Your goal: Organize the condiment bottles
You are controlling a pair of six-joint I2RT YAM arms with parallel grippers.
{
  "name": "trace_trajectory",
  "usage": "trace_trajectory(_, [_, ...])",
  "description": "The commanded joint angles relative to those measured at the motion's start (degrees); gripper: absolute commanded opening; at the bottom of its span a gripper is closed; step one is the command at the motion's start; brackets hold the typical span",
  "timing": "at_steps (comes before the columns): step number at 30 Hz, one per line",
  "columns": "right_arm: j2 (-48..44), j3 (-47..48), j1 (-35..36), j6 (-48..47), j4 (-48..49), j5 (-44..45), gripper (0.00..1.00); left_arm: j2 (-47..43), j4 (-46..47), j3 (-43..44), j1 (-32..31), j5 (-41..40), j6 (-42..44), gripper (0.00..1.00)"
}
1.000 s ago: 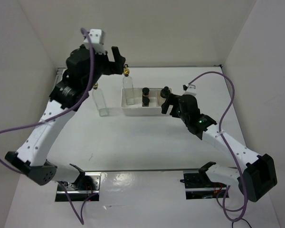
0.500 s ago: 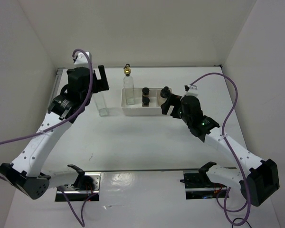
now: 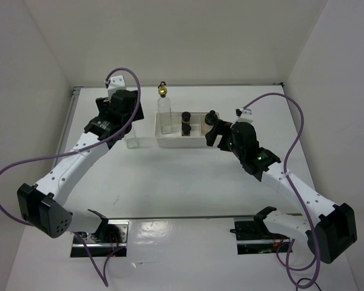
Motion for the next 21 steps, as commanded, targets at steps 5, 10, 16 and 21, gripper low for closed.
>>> trace_trajectory(5, [-0.3,-0.7,-0.4,-0.3,2.4,0.4,0.98,2.0,6.4,-0.6,0.4,-4.7,0.5,1.0])
trace_trajectory(10, [0.2,-0.7,-0.4,-0.3,2.4,1.0,0.98,2.0,9.9,-1.7,0.4,-1.0,6.9,1.0])
trace_trajectory(16, [0.2,-1.2,-0.4,-0.3,2.4,1.0,0.98,2.0,10.4,-3.0,2.8,1.9,8.0,1.0])
trace_trajectory(21, [0.8,-1.2,-0.4,-0.8,2.9,1.0,0.98,1.0,10.9,-4.7,4.8,4.1,8.0,0.99])
